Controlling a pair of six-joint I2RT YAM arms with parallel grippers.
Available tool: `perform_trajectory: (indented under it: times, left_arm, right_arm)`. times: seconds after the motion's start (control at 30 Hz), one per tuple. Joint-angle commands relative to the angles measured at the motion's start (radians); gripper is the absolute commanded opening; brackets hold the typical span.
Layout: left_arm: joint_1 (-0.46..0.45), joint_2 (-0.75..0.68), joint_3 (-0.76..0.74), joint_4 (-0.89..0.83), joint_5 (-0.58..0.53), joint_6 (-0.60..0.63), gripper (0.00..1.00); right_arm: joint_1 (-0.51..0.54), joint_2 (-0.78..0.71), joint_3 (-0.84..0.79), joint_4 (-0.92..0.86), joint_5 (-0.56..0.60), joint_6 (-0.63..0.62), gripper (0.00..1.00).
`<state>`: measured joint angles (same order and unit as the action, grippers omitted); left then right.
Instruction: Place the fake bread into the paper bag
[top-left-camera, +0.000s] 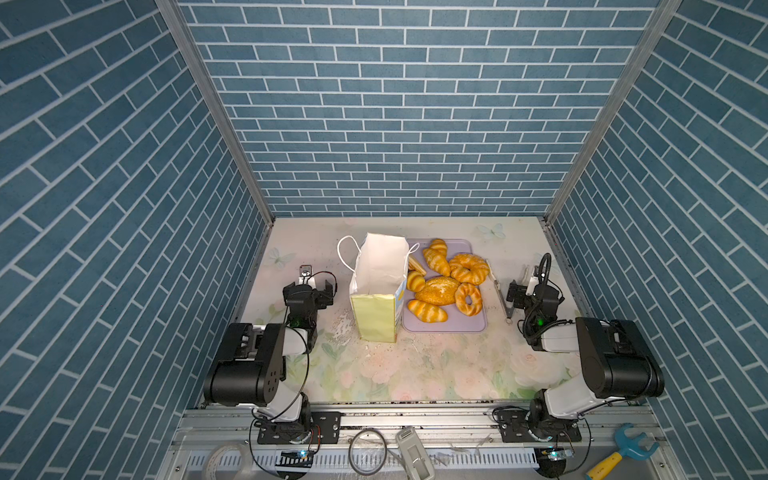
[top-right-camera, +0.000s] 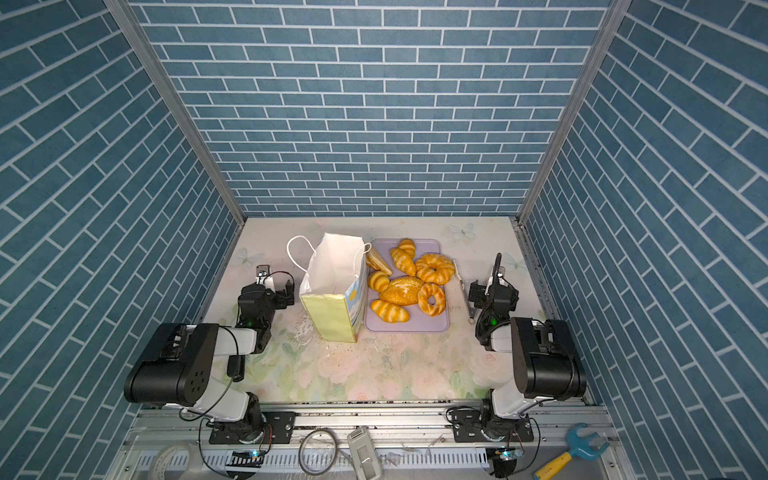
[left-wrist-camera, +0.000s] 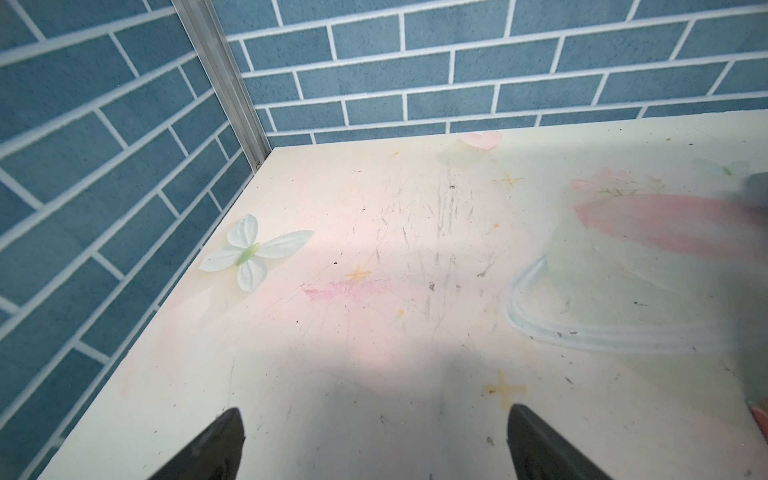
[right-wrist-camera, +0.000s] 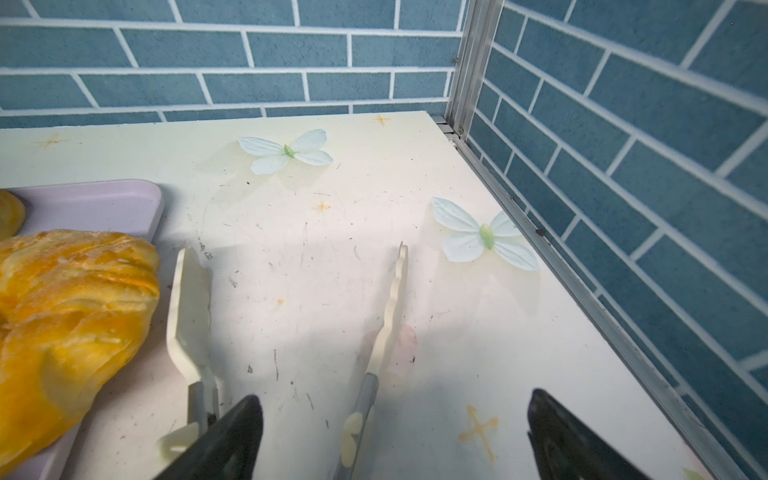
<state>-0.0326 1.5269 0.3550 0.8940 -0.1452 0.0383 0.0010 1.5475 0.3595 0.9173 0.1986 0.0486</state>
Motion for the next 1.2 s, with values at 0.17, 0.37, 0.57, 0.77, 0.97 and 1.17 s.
perform_trajectory:
  times: [0.17, 0.37, 0.57, 0.77, 0.97, 1.17]
  left_arm:
    - [-0.010, 0.002, 0.020, -0.004, -0.007, 0.011, 1.00]
    - [0.002, -0.183, 0.160, -0.382, -0.051, -0.022, 0.98]
    - [0.022, -0.444, 0.266, -0.689, 0.061, -0.064, 1.00]
    - [0.022, -0.642, 0.488, -1.035, 0.230, -0.113, 0.99]
    - [0.005, -0.550, 0.899, -1.385, 0.522, -0.165, 0.92]
    - [-0.146, -0.405, 1.098, -1.630, 0.513, -0.131, 0.90]
  right_arm:
    - [-0.002, -0.011, -0.021, 0.064, 0.012, 0.013, 0.96]
    - [-0.001, -0.297, 0.018, -0.231, 0.032, 0.018, 0.94]
    - [-0.001, -0.457, 0.312, -0.847, -0.019, 0.077, 0.90]
    - [0.060, -0.448, 0.591, -1.245, -0.208, 0.100, 0.86]
    - [0.184, -0.379, 0.777, -1.387, -0.326, 0.071, 0.86]
    - [0.317, -0.241, 0.975, -1.517, -0.353, 0.049, 0.84]
